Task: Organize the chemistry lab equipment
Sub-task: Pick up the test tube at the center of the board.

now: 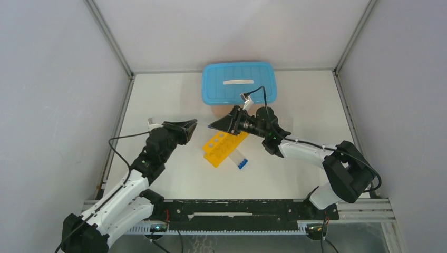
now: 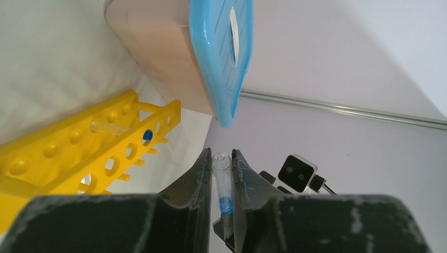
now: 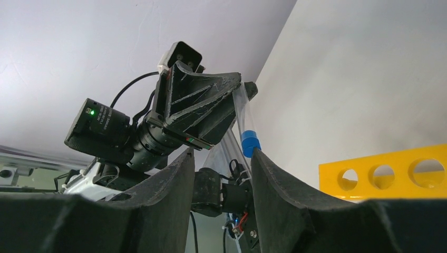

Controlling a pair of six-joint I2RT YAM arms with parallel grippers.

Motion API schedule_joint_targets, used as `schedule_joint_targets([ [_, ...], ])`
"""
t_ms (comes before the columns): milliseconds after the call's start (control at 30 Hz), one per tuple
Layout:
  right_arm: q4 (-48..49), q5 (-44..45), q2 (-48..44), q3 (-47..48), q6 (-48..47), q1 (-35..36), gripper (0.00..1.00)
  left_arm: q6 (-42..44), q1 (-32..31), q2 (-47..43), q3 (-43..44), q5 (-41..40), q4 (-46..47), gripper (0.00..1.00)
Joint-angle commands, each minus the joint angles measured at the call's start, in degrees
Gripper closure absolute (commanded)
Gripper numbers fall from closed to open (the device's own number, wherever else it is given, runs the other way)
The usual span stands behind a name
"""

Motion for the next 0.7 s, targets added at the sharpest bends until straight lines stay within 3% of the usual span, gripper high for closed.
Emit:
schedule_joint_targets([
  [0, 3.20, -0.39, -1.10, 2.15, -0.39, 0.53, 0.49, 1.08, -0.29, -0.35, 3.87, -0.62, 0.86, 0.83],
  [667, 4.50, -0.52, 1.12, 3.10, 0.45, 1.30, 0.50, 0.09, -0.83, 1.71, 5.01, 0.38, 2.57, 0.83],
])
